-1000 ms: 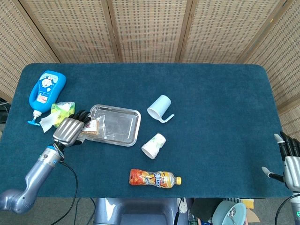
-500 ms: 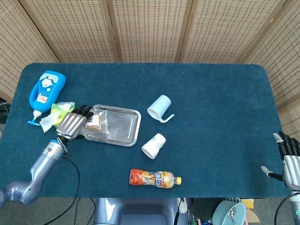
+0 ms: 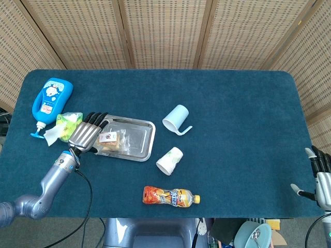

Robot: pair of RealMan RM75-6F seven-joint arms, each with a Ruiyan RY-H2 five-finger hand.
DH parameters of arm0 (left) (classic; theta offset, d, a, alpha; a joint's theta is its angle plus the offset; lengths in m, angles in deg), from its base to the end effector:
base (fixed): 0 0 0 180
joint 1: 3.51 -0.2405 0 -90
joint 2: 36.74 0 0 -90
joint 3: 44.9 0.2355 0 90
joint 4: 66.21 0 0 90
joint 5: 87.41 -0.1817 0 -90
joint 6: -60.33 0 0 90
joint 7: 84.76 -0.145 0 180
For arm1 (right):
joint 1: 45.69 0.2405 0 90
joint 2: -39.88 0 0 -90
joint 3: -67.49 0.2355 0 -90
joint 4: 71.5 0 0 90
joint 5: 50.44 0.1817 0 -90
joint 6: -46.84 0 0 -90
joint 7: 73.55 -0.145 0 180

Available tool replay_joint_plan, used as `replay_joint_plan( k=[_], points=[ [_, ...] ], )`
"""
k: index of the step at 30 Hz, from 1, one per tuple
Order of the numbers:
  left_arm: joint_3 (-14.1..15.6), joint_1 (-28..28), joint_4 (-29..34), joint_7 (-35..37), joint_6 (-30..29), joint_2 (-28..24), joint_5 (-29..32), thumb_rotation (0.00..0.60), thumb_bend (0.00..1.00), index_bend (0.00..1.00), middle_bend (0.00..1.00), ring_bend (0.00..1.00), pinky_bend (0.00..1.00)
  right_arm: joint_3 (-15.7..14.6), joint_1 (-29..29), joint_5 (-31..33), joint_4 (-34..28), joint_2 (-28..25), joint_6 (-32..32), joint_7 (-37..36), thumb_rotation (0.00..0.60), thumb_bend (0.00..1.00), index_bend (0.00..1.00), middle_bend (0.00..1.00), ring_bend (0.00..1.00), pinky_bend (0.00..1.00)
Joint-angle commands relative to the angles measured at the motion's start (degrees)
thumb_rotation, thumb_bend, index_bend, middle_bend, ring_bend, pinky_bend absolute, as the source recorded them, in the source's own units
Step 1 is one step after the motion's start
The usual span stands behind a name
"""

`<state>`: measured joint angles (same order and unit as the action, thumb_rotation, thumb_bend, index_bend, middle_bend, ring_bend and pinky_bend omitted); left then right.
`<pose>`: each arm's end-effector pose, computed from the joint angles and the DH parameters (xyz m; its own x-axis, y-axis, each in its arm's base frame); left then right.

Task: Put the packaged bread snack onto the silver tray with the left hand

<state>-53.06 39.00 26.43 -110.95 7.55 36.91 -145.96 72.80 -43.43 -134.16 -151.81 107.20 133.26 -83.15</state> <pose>-0.1614 0.3325 0.0754 0.6055 0.2377 0.7595 0.7848 -0.3369 -0.5201 -0.3208 -0.1732 0.1917 0.3788 0.0647 0.9232 -0.9241 0.0814 0.3734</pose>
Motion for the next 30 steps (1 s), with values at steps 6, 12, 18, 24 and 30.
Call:
replay_joint_plan(
  k=[6,12,18,24,30],
  points=[
    [0.25,0.04,0.99,-1.70,-1.77,-0.31,1.69,0.600,0.12,0.00,0.00,0.00,0.00,0.03,-0.07,-0.26,0.16,0.08,0.31,-0.10,0.600,0.09,0.00,0.00,0.00,0.00],
    [0.59,-0.60,3.19,-1.81,-3.37,-1.44,0.71,0.600,0.15,0.00,0.00,0.00,0.00,0.06,-0.09,-0.30,0.23,0.09,0.39,-0.05,0.600,0.09,0.00,0.00,0.00,0.00],
    [3.57,-4.08,13.11,-3.61,-8.56,-6.52,-4.05,0.600,0.22,0.00,0.00,0.00,0.00,0.27,0.62,-0.77,0.03,-0.54,-0.19,-0.08,0.600,0.09,0.00,0.00,0.00,0.00],
    [8.93,-11.51,22.48,-8.57,-19.95,-13.83,-12.72,0.600,0.25,0.00,0.00,0.00,0.00,0.60,1.76,-0.52,1.13,-0.31,-1.88,-1.20,0.600,0.09,0.00,0.00,0.00,0.00],
    [12.96,-19.22,27.08,-10.58,-31.11,-19.54,-24.89,0.600,0.26,0.00,0.00,0.00,0.00,0.64,2.08,-0.44,0.68,-0.35,-2.25,-1.16,0.600,0.09,0.00,0.00,0.00,0.00]
  ],
)
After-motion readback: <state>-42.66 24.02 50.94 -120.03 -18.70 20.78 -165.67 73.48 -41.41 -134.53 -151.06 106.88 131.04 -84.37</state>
